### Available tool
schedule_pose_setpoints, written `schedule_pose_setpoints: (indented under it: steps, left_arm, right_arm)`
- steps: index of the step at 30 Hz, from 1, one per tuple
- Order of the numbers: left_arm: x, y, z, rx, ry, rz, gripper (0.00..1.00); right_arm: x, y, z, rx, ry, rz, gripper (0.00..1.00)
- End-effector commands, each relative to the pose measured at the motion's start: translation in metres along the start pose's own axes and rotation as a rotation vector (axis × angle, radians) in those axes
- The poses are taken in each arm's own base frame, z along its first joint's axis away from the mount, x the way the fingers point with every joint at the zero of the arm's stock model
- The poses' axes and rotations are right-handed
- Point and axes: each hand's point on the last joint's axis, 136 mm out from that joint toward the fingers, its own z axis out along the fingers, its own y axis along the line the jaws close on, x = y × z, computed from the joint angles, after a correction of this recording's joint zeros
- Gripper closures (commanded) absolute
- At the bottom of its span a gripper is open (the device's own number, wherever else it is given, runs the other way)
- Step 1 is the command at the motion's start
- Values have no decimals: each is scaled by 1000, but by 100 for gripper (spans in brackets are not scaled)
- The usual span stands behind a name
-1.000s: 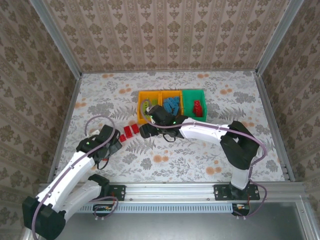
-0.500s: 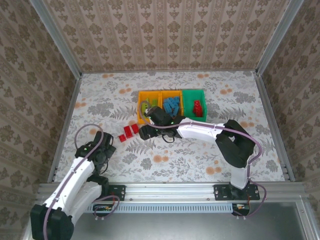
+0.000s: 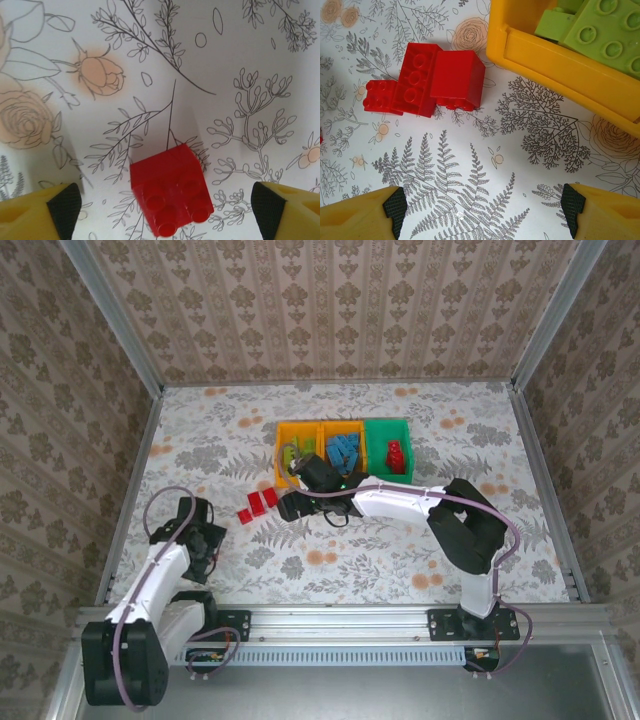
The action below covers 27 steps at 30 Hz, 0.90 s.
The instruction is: Sort the legos into containers by color
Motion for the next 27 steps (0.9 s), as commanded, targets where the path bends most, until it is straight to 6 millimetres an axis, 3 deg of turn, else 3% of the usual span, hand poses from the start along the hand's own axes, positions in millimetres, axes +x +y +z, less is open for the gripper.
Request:
schedule_pose_setpoints:
  steps: [1,11,21,27]
  left_arm:
    - [0,-11,1,43,33,17,13]
    - [0,-27,11,67,76,57,23]
    - [2,-24,23,56,84,66,37]
    - [-3,-35,25,80,73,82,59]
  right_arm:
    - [4,-6,0,8,1,13,16]
    - [8,-9,2,14,15,32,16]
    - [10,-14,-4,40,13,37,16]
    - [8,-15,-8,45,4,38,16]
